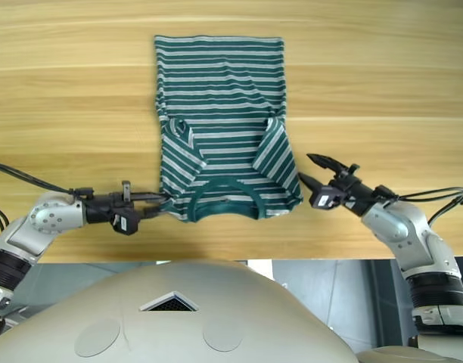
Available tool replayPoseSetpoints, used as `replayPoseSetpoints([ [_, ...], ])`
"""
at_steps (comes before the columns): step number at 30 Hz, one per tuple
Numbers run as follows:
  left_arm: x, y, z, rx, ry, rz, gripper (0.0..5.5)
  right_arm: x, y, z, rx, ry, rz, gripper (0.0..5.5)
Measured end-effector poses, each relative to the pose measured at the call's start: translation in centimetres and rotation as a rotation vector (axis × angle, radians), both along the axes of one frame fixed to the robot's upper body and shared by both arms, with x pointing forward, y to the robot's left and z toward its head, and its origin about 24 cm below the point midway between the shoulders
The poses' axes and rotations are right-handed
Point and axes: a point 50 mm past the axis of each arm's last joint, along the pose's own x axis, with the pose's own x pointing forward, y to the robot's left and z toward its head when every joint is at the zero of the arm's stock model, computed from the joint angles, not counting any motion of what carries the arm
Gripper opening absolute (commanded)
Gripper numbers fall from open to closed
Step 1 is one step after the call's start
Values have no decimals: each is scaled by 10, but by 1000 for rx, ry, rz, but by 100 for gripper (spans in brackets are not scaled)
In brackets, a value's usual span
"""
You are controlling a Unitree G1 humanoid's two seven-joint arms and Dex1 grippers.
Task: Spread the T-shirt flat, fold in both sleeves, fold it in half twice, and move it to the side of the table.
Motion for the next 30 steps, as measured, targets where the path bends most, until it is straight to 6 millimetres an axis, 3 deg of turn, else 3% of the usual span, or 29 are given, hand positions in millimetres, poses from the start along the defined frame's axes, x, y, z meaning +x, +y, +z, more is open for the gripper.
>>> replayPoseSetpoints([
  [4, 3, 0, 0, -9, 1, -3, 6, -1, -1, 1, -5, 0, -3, 259],
  [7, 7, 1, 1, -21, -11, 3, 3, -5, 0, 1, -4, 6, -3, 259],
  [13, 14, 1, 0, -54, -17, 52, 2, -35, -14, 5, -55, 62, -36, 259],
  [20, 14, 1, 1, -57, -25, 61, 2, -59, -8, 10, -55, 108, -6, 259],
  [25, 30, -2, 1, -53, -79, 121, 2, -58, 9, 8, -6, 113, 69, 259],
  [30, 36, -5, 0, -58, -92, 125, 2, -44, 12, 5, -1, 89, 89, 259],
])
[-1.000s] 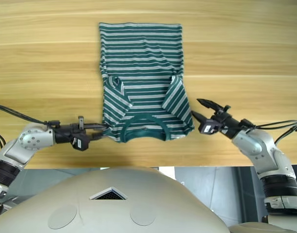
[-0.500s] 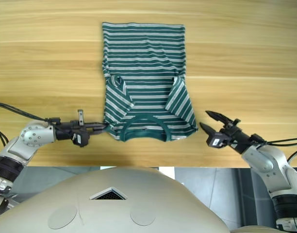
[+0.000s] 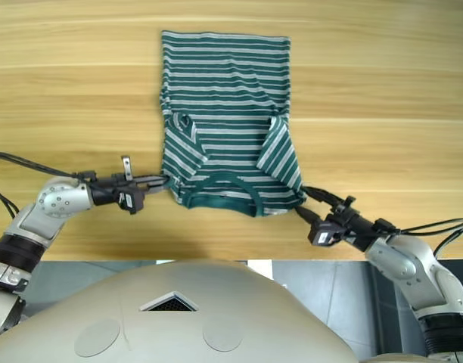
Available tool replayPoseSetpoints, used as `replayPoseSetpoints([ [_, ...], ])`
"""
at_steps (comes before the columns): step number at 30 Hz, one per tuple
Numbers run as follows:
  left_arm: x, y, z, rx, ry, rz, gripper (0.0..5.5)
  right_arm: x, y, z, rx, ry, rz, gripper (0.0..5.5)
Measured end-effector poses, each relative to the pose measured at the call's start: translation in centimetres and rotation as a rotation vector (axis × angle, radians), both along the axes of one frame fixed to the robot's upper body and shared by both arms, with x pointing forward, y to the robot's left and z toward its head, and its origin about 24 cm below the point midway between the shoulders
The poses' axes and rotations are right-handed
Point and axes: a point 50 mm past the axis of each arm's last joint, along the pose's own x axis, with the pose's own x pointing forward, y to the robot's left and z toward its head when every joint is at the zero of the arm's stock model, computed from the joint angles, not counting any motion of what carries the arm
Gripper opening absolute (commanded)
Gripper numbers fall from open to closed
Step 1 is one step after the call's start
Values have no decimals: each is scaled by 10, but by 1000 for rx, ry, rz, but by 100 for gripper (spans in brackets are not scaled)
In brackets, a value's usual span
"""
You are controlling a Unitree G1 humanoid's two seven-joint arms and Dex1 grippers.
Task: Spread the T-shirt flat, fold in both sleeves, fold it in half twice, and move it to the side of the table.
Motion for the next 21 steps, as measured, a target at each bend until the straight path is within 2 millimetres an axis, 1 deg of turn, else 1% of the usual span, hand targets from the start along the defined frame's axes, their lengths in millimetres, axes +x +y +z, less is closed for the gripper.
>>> replayPoseSetpoints([
  [8, 1, -1, -1, -7, -2, 7, 2, 10, 0, -4, 13, -17, 11, 259],
  [14, 1, -2, -2, -15, -1, 10, 2, 15, 4, -10, 37, -22, 21, 150],
  [17, 1, -2, -3, -20, -1, 13, 2, 16, 6, -13, 40, -16, 33, 88],
  [18, 2, -3, -3, -23, -1, 17, 2, 16, 6, -14, 43, -11, 36, 80],
  [21, 2, -3, -3, -26, -2, 18, 2, 15, 7, -15, 46, -4, 44, 21],
])
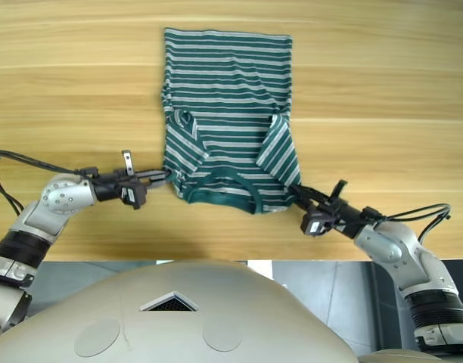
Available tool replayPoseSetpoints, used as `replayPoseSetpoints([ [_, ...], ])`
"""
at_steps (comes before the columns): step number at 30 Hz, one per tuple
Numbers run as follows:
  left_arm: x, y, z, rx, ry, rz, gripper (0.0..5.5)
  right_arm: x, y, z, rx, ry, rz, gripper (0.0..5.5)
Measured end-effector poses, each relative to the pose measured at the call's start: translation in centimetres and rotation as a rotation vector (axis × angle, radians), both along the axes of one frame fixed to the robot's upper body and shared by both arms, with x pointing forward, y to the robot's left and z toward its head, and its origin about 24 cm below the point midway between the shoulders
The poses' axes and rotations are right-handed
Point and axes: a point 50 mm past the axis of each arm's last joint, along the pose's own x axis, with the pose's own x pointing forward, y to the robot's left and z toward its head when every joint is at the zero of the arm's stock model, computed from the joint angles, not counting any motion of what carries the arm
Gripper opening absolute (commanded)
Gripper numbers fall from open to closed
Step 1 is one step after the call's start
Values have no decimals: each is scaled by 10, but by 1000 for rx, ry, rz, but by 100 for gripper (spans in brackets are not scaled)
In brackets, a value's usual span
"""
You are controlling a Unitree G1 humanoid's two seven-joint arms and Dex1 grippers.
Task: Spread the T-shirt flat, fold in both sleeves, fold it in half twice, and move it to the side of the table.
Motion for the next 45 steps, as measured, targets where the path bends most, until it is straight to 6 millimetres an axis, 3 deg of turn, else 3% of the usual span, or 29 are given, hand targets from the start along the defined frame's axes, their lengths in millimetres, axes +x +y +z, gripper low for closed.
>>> replayPoseSetpoints([
  [10, -8, 6, -1, -40, 1, 82, 1, 2, -3, -3, 2, -14, -29, 0],
  [13, -22, 11, -2, -67, 33, 124, 1, -4, -9, -3, 7, -10, -75, 0],
  [18, -63, 5, -2, -132, 139, 142, 1, -26, -17, 1, 46, 40, -180, 0],
  [22, -89, 3, 1, -150, 213, 176, 0, -41, -11, 6, 98, 60, -221, 0],
  [27, -98, 2, 25, -233, 162, 246, 0, -50, -3, 25, 170, 33, -241, 0],
  [32, -58, 19, 30, -286, -24, 425, 0, -18, 1, 35, 204, -89, -206, 0],
  [36, -8, 22, 37, -352, -184, 525, 0, 45, 13, 56, 280, -310, -181, 0],
  [40, 16, 25, 36, -330, -237, 544, 0, 80, 19, 57, 309, -375, -210, 0],
  [45, 74, 21, 42, -248, -354, 562, 0, 134, 39, 61, 317, -455, -201, 0],
])
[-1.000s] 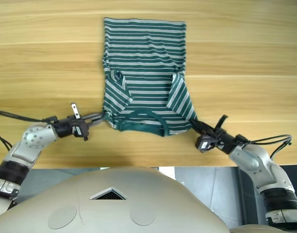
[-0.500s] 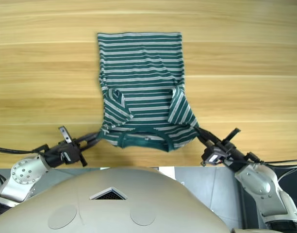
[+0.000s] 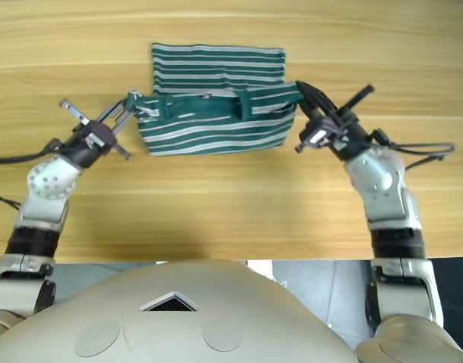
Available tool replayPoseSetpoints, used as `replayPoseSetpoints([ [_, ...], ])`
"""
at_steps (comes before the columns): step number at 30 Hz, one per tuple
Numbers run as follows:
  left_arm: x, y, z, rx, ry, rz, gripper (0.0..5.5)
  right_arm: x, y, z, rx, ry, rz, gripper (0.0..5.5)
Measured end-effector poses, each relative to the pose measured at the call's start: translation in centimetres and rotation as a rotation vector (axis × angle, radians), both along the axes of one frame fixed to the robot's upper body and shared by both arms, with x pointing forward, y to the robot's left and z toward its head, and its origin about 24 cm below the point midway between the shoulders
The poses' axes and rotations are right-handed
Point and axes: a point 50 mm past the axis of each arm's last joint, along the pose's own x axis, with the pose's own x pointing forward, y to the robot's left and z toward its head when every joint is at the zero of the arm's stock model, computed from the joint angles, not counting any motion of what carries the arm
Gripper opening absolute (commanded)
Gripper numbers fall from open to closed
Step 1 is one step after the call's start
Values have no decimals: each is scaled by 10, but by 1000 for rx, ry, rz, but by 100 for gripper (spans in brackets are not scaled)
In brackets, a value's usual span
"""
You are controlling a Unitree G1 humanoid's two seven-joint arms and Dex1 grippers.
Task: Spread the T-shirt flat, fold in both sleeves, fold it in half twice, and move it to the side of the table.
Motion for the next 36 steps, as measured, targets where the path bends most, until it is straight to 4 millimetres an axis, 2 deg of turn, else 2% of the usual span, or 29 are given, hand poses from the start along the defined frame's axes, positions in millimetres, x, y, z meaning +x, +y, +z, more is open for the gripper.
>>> replayPoseSetpoints([
  [4, 27, -11, -5, 44, 6, -13, 0, 21, 6, -17, -41, 24, -36, 0],
  [8, 54, -17, 2, 73, -8, -19, 0, 39, 9, -22, -51, 19, -73, 0],
  [13, 71, -21, -1, 94, 17, 1, 0, 56, 13, -25, -59, -1, -121, 0],
  [17, 85, -25, 7, 94, 0, 30, 0, 68, 15, -26, -52, -8, -170, 0],
  [24, 94, -28, -3, 125, 49, 111, 0, 86, 22, -31, -60, 13, -228, 0],
  [25, 95, -29, -4, 130, 56, 123, 36, 87, 23, -33, -65, 21, -234, 33],
  [32, 93, -34, -21, 142, 150, 170, 138, 95, 30, -36, -74, 36, -283, 147],
  [36, 93, -37, -25, 138, 169, 191, 211, 95, 38, -40, -71, 50, -284, 229],
])
